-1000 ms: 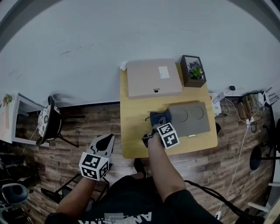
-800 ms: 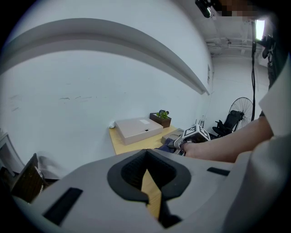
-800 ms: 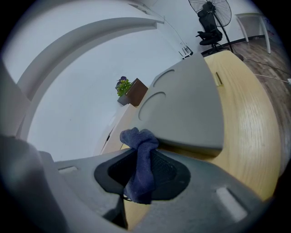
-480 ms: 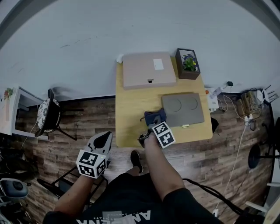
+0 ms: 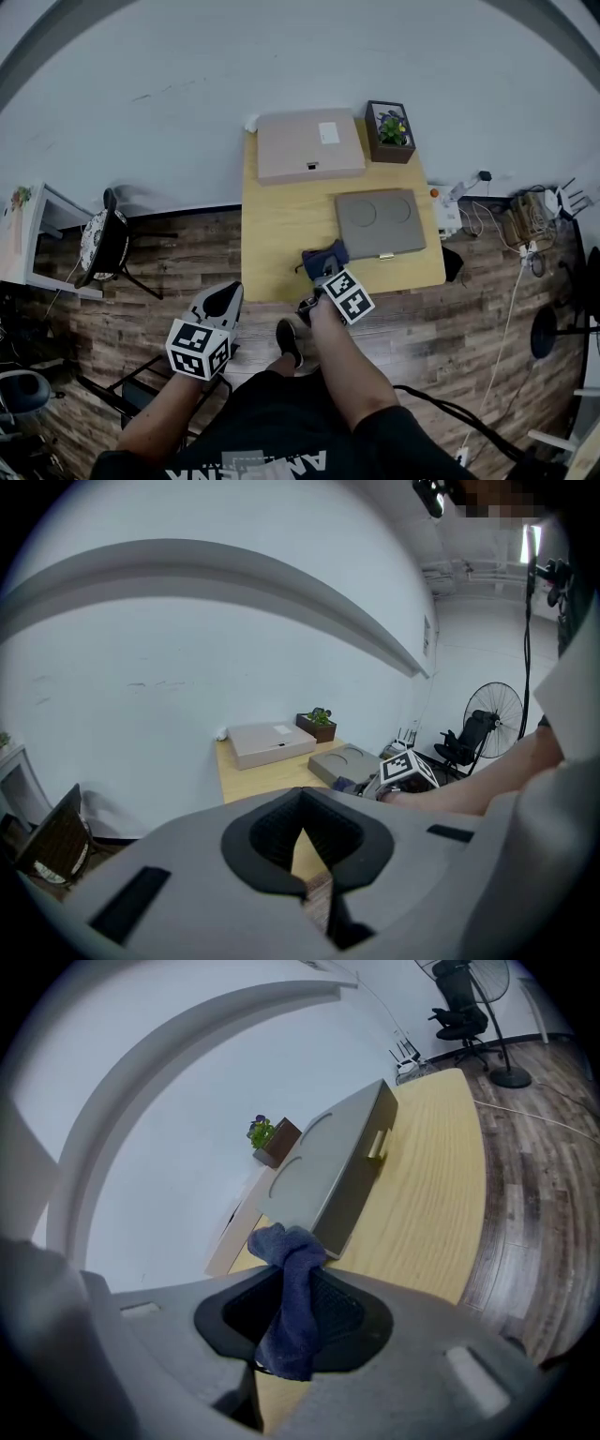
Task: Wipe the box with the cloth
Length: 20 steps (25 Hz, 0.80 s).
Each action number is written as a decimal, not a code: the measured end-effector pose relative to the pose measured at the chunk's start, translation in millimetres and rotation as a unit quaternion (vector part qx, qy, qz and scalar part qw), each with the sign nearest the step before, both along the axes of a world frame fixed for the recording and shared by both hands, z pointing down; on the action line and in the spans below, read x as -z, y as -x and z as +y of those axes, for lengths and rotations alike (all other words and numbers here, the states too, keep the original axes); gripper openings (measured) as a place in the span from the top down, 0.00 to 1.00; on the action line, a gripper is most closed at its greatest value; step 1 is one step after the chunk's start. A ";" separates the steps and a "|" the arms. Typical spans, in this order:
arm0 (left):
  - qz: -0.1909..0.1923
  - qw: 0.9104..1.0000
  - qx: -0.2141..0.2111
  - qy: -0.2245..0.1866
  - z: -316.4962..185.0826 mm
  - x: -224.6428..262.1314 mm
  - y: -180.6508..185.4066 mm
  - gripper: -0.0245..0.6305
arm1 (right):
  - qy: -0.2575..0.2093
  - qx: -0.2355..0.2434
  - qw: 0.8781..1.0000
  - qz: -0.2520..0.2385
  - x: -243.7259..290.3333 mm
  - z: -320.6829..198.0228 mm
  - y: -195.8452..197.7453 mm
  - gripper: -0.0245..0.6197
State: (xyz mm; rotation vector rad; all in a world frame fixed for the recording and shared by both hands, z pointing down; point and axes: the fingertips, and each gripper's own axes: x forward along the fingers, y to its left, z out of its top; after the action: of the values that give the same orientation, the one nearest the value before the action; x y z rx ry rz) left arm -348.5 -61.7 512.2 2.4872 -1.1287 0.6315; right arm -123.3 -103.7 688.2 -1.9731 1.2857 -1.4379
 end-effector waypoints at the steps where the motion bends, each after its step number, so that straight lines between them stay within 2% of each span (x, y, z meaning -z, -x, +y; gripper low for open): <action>1: 0.002 1.000 -0.003 -0.001 2.8 1.6 -2.6 0.96 | 0.001 0.004 1.000 0.002 -0.2 4.2 -0.6 0.81; 4: 0.004 1.000 -0.007 -0.004 8.7 4.5 -6.5 0.96 | -0.005 0.019 1.000 0.008 2.1 13.9 -0.2 0.81; 11: 0.019 1.000 -0.014 -0.009 16.5 8.1 -21.1 0.96 | -0.026 0.091 0.995 0.033 14.7 41.1 -0.8 0.81; 20: 0.048 0.998 -0.025 -0.010 19.4 15.9 -51.3 0.96 | -0.054 0.209 0.968 0.128 69.9 81.0 -18.5 0.81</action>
State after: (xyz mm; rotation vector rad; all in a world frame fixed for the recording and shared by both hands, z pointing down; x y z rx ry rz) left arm -297.2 -42.3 496.2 2.5409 -1.0448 0.5108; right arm -104.8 -22.7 618.3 -1.9396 1.9448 -1.2751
